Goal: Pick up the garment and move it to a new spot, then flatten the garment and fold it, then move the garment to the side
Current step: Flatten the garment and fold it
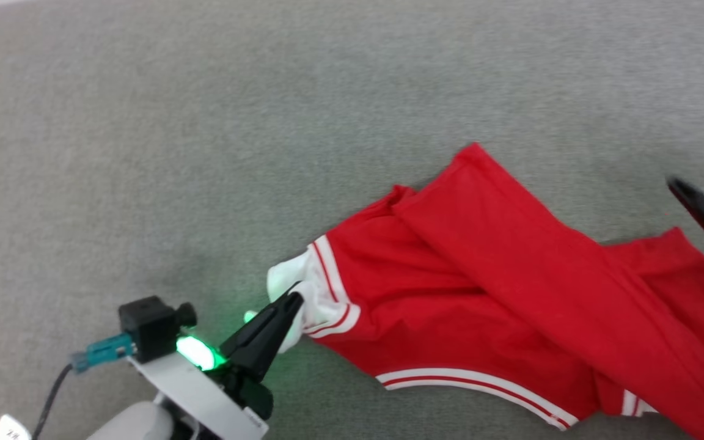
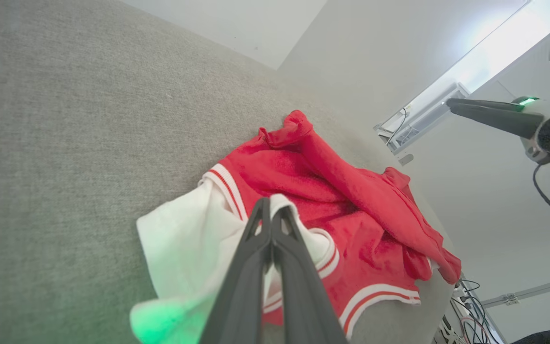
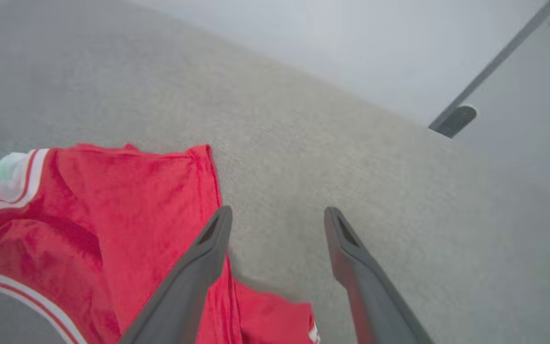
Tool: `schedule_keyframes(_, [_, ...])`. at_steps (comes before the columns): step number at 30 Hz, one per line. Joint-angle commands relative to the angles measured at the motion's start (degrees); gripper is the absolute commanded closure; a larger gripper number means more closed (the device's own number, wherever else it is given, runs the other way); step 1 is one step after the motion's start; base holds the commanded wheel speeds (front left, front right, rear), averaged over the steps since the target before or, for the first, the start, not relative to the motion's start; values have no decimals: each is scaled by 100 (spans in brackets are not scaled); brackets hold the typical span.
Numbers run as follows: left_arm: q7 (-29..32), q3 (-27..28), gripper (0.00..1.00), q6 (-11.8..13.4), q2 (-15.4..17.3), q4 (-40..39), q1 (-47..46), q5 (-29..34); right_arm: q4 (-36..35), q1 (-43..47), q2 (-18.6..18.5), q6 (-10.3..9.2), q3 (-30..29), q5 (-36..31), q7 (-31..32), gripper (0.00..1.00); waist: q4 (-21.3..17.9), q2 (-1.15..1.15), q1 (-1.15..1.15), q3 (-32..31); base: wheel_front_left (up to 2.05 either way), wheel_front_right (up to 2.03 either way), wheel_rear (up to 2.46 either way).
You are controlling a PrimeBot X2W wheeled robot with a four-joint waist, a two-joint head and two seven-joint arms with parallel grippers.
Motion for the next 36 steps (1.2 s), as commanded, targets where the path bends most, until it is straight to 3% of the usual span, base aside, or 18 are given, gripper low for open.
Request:
schedule_keyframes(1, [17, -50, 100, -39, -92, 28, -144, 52, 241, -462, 73, -9, 339, -37, -68, 0, 264, 0, 0, 205, 0, 0, 0])
schedule_keyframes(8, [11, -280, 100, -43, -343, 152, -514, 66, 1616, -2160, 322, -9, 2034, 121, -102, 0, 597, 0, 0, 524, 0, 0, 0])
schedule_keyframes(14, [1, -508, 100, -45, -485, 190, -736, 10, 2466, -2932, 166, -9, 3338, 217, -167, 0, 827, 0, 0, 670, 0, 0, 0])
schedule_keyframes(22, [-4, -529, 100, -46, -584, 183, -750, -28, 3040, -3399, -50, -9, 4284, 524, -404, 0, 944, 0, 0, 703, 0, 0, 0])
schedule_keyframes(23, [-4, -531, 100, -46, -591, 184, -748, -27, 3087, -3411, -77, -9, 4407, 575, -408, 50, 952, 0, 0, 700, 0, 0, 0])
schedule_keyframes(24, [-4, -527, 100, -46, -594, 187, -744, -30, 3113, -3429, -104, -9, 4516, 627, -402, 69, 954, 0, 0, 692, 0, 0, 0])
schedule_keyframes(25, [-5, -521, 100, -46, -601, 188, -741, -35, 3141, -3454, -123, -9, 4594, 685, -437, 100, 957, 0, 0, 680, 0, 0, 0])
schedule_keyframes(31, [-3, -411, 100, -46, -630, 227, -708, -10, 3371, -3692, -89, -9, 4662, 815, -990, 100, 914, 0, 0, 492, 0, 0, 0])
schedule_keyframes(36, [-3, -246, 100, -46, -570, 238, -676, 26, 3830, -3789, 47, -9, 4241, 917, -1681, 100, 792, 0, 0, 207, 0, 0, 0])
